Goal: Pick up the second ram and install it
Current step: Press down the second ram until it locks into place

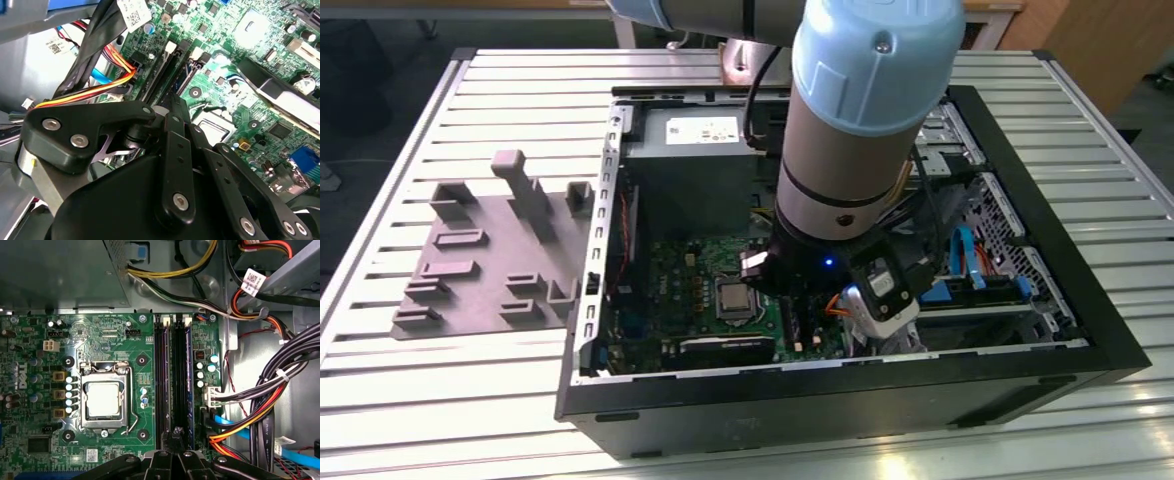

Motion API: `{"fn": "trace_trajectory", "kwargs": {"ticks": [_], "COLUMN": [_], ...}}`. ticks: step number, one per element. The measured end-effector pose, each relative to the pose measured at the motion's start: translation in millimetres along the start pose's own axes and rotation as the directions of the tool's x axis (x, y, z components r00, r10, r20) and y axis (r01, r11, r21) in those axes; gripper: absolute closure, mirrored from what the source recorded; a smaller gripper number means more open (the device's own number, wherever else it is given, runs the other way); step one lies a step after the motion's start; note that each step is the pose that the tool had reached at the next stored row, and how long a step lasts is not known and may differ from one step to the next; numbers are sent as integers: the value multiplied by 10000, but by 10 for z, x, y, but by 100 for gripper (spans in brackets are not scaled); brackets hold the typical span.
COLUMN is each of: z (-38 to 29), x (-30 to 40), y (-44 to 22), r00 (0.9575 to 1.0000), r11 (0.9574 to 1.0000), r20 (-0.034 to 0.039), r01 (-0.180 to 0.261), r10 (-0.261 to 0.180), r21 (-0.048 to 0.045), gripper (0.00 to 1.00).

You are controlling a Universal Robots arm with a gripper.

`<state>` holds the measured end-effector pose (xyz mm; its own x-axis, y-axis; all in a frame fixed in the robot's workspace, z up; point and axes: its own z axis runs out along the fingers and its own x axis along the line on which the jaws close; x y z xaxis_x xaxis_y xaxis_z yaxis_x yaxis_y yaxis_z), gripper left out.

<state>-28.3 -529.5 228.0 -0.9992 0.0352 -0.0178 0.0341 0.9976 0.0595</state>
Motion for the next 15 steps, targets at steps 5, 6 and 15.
{"fn": "trace_trajectory", "kwargs": {"ticks": [5,6,15], "z": [13,21,58], "x": [0,1,1], "y": [0,-1,-4], "r00": [10000,10000,10000], "r11": [10000,10000,10000], "r20": [2,1,1], "r01": [0,0,0], "r10": [0,0,0], "r21": [-5,-4,0], "gripper": [89,89,89]}}
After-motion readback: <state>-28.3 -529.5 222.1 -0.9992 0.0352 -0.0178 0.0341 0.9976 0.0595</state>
